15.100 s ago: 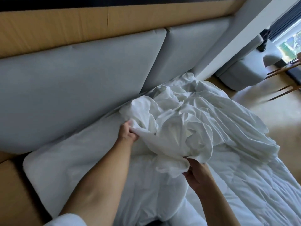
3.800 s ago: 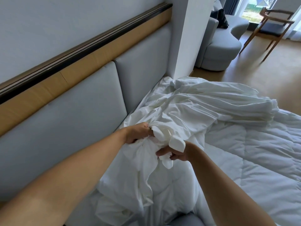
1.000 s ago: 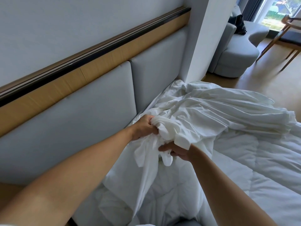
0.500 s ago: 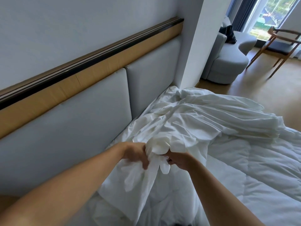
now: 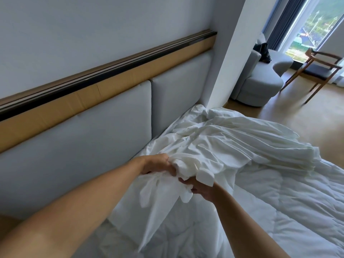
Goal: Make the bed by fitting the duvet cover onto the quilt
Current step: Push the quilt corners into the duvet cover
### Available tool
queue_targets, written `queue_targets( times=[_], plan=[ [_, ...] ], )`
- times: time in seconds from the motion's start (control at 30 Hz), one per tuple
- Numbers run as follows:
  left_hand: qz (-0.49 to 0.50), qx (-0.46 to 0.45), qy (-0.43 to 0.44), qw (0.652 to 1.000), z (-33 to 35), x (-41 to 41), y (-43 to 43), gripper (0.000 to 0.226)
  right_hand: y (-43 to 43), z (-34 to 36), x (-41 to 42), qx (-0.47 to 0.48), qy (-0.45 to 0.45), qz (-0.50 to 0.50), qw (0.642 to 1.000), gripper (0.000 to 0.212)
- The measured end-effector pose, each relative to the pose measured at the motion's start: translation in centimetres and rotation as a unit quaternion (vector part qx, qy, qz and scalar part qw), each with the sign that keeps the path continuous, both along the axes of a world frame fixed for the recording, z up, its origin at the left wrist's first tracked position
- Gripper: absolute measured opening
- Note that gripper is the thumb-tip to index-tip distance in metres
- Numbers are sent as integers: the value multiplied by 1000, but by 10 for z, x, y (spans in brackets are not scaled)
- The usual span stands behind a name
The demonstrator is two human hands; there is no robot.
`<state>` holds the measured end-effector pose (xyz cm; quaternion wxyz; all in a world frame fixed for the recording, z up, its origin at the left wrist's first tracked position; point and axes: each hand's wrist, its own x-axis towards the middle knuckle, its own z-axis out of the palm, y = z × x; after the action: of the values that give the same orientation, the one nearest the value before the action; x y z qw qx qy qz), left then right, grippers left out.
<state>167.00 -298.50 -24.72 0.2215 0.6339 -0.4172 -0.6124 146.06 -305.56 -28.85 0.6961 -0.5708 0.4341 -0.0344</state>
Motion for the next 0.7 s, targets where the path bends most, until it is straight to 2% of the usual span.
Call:
queue_targets(
  times=[0.1,0.17,0.3,0.4,0.47,0.6,0.63,0.7],
  plan=[
    [-122,52,-54,990,-4,2,11,37,1,-11,0,49,-22,-25,998,38],
    [-138,51,-86,985,-8,-1,16,36,2,-16,2,64,-10,-44,997,33],
    [-68,43,-6,997,-4,1,22,31,-3,-16,4,106,-4,-71,992,26],
    [40,-12,79,996,1,4,19,36,-1,-5,4,89,11,24,996,50],
    [94,-42,82,991,3,4,11,39,3,4,7,55,43,84,994,59],
    [161,-60,70,983,-1,0,-3,39,1,12,22,-61,129,97,985,42],
    [162,-62,69,982,-3,1,-3,40,1,10,24,-78,146,84,983,44],
    [131,-55,61,988,-7,7,0,49,4,7,25,-57,125,48,989,66]
  ],
)
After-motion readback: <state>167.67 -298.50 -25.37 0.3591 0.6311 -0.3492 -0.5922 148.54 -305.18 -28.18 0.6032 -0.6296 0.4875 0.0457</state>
